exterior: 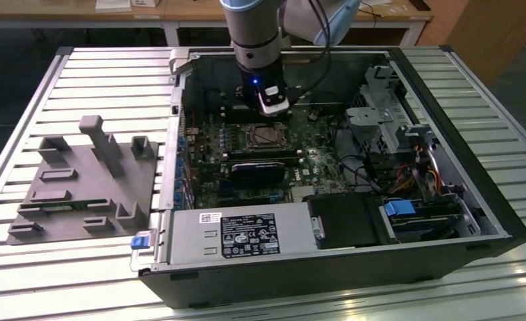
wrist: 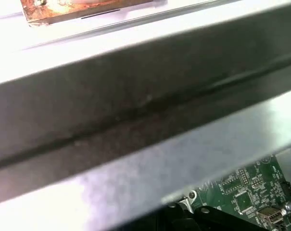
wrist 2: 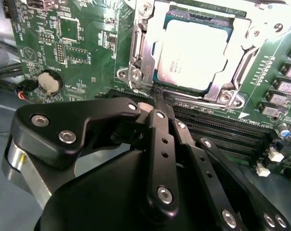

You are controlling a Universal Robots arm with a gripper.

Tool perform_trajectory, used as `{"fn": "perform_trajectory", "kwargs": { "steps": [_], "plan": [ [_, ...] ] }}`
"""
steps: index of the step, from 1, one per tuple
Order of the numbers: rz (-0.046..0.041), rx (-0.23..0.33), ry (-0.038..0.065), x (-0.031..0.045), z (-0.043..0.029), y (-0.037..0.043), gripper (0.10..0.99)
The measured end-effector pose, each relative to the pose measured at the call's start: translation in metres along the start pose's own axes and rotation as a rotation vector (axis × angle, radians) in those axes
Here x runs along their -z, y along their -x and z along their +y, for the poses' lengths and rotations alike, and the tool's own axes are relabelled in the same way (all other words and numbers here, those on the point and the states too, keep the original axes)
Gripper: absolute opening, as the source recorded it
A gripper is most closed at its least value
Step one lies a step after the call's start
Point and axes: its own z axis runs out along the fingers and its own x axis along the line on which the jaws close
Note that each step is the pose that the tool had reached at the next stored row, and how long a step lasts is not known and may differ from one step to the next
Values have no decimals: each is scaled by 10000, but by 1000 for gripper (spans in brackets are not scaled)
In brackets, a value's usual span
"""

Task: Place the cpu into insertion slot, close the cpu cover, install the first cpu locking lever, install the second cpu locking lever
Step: 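Install the first cpu locking lever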

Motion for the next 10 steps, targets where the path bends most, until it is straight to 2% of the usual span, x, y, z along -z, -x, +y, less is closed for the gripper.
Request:
{"fn": "perform_trajectory", "kwargs": {
  "steps": [10],
  "plan": [
    [-1,3,-7,119,22,18,102]
  ]
}}
